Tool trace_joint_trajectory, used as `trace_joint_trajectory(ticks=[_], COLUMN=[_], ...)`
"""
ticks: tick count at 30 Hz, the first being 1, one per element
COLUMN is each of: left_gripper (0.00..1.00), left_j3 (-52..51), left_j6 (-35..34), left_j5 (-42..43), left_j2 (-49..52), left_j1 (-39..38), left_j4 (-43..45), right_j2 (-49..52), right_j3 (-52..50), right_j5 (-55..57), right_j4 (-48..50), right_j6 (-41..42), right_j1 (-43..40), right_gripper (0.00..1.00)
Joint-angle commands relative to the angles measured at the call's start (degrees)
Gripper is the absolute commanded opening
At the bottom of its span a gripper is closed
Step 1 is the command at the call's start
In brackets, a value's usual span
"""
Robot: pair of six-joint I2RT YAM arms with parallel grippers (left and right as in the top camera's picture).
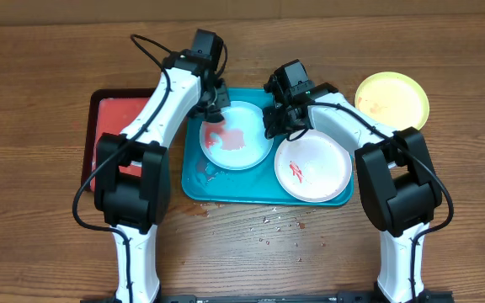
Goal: Clean dirty plates on tray and stack at the side
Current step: 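Scrub the light-blue plate with the sponge in the left gripper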
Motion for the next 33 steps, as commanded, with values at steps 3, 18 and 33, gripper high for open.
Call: trace_joint_trajectory(ticks=[3,18,33], left_gripper=[0.04,0.04,0.04], left_j3=[-4.3,-14.7,-1.7], left_j6=[1.1,1.1,1.1], left_j5=[5.0,-10.0,-11.1], left_j2=[1.0,0.9,0.7], left_j1=[-2.6,-1.7,5.6], left_j4=[2.3,7.5,0.0], right_j2=[0.9,0.9,0.9], right_j3=[-0.8,-0.8,-0.7], right_j5=[2.1,2.1,2.1], right_j4=[-0.1,-0.6,-1.5], right_j6=[-0.2,-0.2,-0.2], right_j1=[-0.5,-0.5,-0.5], right_gripper=[0.05,0.04,0.04])
